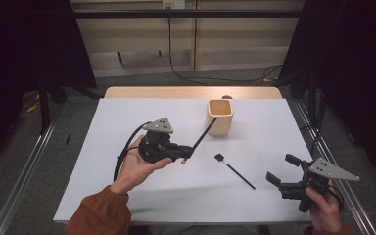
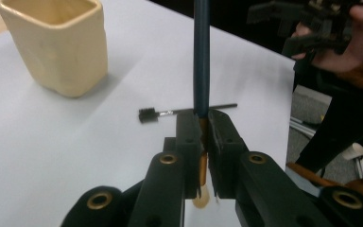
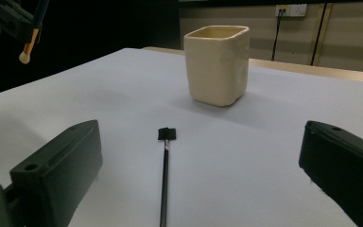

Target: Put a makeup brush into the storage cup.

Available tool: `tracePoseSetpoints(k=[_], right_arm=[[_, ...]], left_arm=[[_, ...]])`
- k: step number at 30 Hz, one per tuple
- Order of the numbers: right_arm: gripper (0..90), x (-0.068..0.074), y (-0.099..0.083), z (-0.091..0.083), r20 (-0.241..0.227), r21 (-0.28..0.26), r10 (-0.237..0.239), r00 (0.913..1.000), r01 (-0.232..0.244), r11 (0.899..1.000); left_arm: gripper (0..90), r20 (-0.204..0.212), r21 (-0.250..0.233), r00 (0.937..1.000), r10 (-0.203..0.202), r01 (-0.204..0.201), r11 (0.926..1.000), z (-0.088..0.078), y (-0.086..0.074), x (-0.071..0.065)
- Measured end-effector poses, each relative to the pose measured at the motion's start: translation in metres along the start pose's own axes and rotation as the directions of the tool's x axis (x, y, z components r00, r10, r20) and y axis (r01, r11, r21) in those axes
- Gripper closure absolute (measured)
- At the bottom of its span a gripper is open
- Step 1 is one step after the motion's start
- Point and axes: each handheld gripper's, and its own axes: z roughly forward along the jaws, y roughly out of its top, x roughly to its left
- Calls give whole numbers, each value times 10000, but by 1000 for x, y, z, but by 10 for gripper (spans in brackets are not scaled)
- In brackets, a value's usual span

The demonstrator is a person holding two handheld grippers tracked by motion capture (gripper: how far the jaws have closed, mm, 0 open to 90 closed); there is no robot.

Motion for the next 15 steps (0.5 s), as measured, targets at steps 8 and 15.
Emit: tracePoseSetpoints(k=[8,15], right_arm=[[0,0,0,0,-22,57,34,10000,-34,10000],[0,0,0,0,-46,56,36,10000,-36,10000]], left_arm=[[842,132,936,9999,50,-62,9956,2,-2,-6],[841,321,1789,9987,400,-451,9828,7,0,-9]])
